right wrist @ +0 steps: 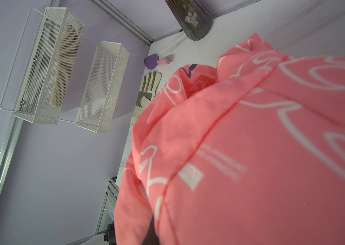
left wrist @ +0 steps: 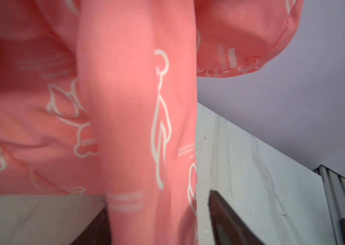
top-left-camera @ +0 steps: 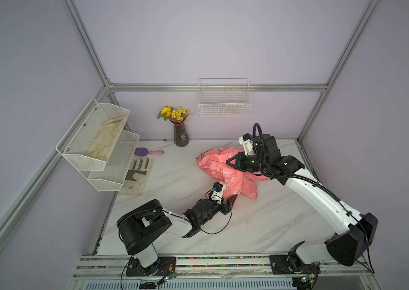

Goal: Unzip the jacket
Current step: Flatten out the jacket at the center of the board.

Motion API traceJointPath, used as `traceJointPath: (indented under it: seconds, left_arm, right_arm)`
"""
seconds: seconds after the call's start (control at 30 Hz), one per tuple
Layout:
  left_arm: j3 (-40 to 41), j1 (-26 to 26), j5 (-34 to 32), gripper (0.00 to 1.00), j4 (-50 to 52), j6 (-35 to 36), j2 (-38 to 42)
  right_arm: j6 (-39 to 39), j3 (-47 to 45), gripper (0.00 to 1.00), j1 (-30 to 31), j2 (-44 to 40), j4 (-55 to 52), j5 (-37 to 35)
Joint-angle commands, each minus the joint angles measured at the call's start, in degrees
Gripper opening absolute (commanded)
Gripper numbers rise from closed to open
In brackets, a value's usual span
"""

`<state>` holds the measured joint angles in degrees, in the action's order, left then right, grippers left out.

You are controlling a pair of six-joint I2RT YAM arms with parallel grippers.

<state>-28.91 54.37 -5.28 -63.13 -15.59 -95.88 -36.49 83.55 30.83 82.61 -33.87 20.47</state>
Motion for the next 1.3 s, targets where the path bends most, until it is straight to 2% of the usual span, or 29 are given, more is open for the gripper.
traceJointPath:
  seconds: [0.0,0.07,0.17,0.27,0.3,0.4,0.5,0.53,0.57,0.77,0.87,1.07,1.27]
  left_arm:
    - [-2.91,-0.08,9.47,0.29,-2.32,1.7,-0.92]
    - [-2.31,-0.14,10.33,0.16,-2.22,1.8,-0.31]
    - [0.04,-0.12,8.09,0.03,0.13,2.01,2.51]
    - [1.63,-0.11,4.25,0.0,9.13,2.32,7.26]
    - [1.67,-0.1,3.17,0.0,13.09,2.32,8.78]
    - [1.25,-0.12,0.34,0.0,27.0,2.57,14.16]
    - [1.82,-0.19,-4.77,0.0,38.5,0.07,20.45]
    - [2.53,-0.11,-6.44,0.0,40.71,-0.58,22.02]
    - [3.16,-0.18,-7.85,0.0,42.73,-1.65,23.34]
    - [3.92,-0.14,-12.75,0.0,52.45,-5.86,28.09]
    - [3.6,-0.13,-13.74,0.0,54.92,-6.76,29.74]
    - [3.21,-0.1,-15.48,0.0,59.07,-8.02,32.91]
    - [4.95,-0.1,-18.55,0.0,62.22,-9.66,38.97]
  right_arm:
    - [-0.6,0.18,0.0,-0.59,-1.54,4.08,-0.09]
    - [-0.6,-0.05,0.0,-1.56,-1.0,3.81,-0.69]
    - [-0.3,-0.57,0.0,-3.49,-0.09,3.43,-0.5]
    - [0.92,-2.06,0.03,-4.48,0.83,2.26,-1.56]
    - [1.57,-2.75,0.11,-4.55,1.1,1.75,-1.42]
    - [3.63,-5.61,0.52,-4.56,2.16,-0.79,1.3]
    - [5.11,-12.04,0.7,-4.55,-1.2,-2.25,0.03]
    - [4.66,-15.08,0.88,-4.54,-3.56,-1.61,-0.88]
    - [3.83,-17.94,0.97,-4.51,-6.77,-0.97,-1.94]
    - [-5.15,-31.77,0.97,-4.54,-20.39,-1.73,-9.32]
    - [-10.41,-36.95,0.97,-5.67,-24.5,-2.06,-14.5]
    - [-19.38,-37.65,0.97,-11.62,-22.52,1.49,-14.01]
    - [-35.35,-38.87,0.97,-16.74,-19.52,10.14,-9.53]
